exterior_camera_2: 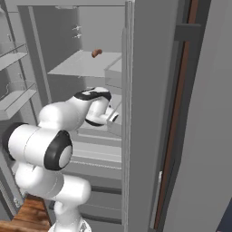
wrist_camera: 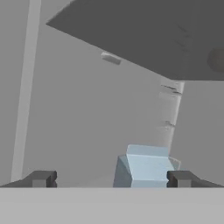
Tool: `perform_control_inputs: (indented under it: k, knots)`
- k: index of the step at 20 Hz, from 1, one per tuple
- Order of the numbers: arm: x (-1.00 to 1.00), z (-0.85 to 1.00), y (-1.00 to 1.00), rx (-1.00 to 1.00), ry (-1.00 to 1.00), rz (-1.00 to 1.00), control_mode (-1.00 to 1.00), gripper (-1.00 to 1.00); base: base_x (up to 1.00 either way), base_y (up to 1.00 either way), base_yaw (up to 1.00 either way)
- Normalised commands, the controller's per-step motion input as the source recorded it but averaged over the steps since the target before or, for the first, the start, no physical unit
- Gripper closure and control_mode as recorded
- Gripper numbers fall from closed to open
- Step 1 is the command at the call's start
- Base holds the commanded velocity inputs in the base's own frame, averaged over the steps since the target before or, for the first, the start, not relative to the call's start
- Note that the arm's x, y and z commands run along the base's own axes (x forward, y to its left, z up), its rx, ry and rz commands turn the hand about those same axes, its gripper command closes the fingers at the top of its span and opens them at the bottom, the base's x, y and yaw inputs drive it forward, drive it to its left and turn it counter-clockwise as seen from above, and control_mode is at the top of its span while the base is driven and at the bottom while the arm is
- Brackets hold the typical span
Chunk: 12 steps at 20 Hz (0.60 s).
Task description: Take out the milk from the fridge and place it on the tray on the counter. Then take the sugar cube near the tray and place it in the tray.
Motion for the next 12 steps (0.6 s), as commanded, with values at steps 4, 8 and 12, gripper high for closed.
perform_control_inputs:
  k: [4,8,12]
  knots:
    - [0.27,-0.13,0.0,0.0,0.0,0.01,-1.0,-1.0,0.0,0.0,0.0]
    - [0.17,-0.07,0.0,0.0,0.0,0.04,-1.0,-1.0,0.0,0.0,0.0]
    - [0.27,-0.16,0.0,0.0,0.01,0.07,-1.0,-1.0,0.0,0.0,0.0]
